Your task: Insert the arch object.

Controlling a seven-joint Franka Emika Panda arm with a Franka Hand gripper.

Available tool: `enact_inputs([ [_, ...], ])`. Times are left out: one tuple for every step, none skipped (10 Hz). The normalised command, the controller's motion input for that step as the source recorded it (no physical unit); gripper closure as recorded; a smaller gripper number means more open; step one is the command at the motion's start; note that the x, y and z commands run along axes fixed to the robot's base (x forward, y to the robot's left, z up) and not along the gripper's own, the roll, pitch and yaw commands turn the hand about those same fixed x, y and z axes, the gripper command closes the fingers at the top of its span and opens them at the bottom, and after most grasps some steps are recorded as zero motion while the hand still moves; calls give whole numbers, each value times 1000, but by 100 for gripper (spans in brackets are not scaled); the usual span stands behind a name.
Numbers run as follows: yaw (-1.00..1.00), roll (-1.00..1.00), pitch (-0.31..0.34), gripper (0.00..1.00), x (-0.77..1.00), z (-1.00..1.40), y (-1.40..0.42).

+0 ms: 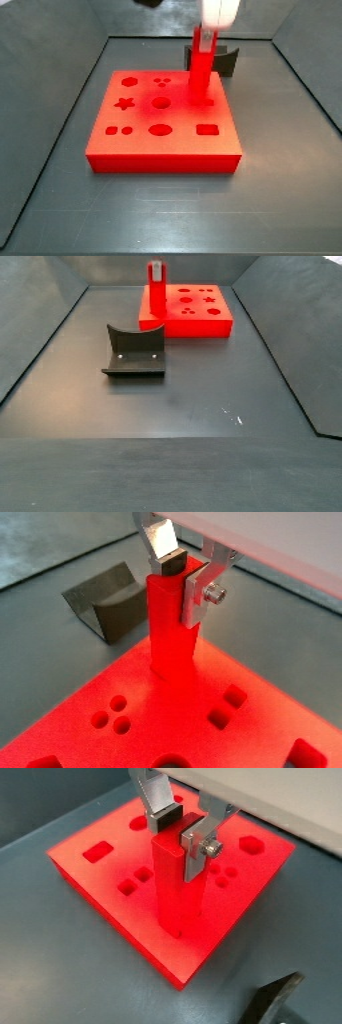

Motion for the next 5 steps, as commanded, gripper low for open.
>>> enact_inputs([
  [-123,67,-130,100,0,-943,0],
  [-163,56,-126,100,0,-766,0],
  [0,0,7,100,0,-60,0],
  [0,6,0,100,0,0,0],
  [0,7,0,100,0,0,0],
])
